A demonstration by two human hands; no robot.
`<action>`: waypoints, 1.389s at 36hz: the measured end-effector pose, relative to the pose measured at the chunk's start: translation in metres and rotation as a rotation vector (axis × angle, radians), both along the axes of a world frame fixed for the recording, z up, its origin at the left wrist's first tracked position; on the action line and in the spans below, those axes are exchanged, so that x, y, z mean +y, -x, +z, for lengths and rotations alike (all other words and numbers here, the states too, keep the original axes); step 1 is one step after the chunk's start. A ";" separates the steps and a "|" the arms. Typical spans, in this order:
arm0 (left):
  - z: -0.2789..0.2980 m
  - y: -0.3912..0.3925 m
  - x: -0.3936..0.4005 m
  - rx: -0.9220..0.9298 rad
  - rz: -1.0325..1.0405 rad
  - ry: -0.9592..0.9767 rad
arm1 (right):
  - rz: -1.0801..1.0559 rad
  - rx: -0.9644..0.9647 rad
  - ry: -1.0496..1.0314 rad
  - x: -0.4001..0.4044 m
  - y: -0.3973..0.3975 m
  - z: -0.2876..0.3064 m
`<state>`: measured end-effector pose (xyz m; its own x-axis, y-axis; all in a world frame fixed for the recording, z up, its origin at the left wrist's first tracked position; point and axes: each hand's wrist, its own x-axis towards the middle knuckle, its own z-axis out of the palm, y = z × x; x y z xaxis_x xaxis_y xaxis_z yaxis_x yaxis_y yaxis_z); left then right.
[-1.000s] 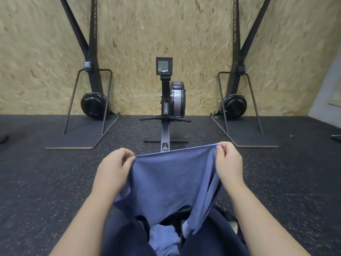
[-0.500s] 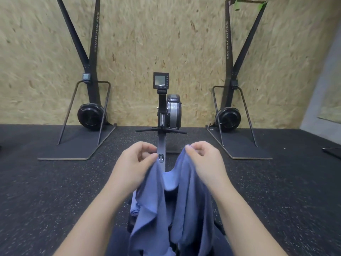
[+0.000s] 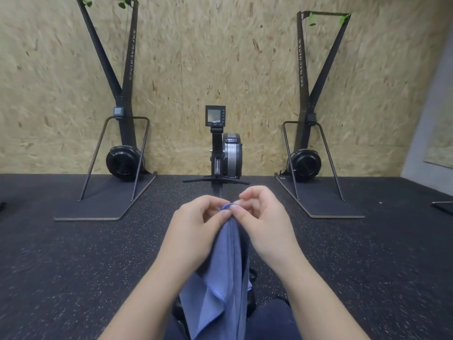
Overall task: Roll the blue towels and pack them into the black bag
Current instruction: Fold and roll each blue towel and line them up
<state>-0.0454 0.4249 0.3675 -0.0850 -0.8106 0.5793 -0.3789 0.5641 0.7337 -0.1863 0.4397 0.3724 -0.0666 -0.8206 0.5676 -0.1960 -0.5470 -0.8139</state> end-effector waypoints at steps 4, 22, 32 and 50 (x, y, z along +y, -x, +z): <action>0.002 0.001 0.002 0.006 0.021 0.024 | -0.062 0.097 0.050 0.000 0.000 -0.005; 0.007 -0.018 -0.001 0.213 0.105 0.095 | -0.313 0.203 0.088 -0.013 0.030 -0.031; 0.011 -0.042 -0.008 0.278 0.244 0.158 | -0.311 0.167 0.009 -0.011 0.045 -0.028; -0.005 -0.029 -0.003 0.299 0.111 0.008 | -0.124 -0.012 -0.083 -0.002 -0.004 -0.011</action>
<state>-0.0165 0.4221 0.3630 0.1787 -0.8007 0.5718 -0.2064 0.5377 0.8175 -0.1827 0.4382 0.3614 -0.1770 -0.8498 0.4965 -0.2480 -0.4497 -0.8581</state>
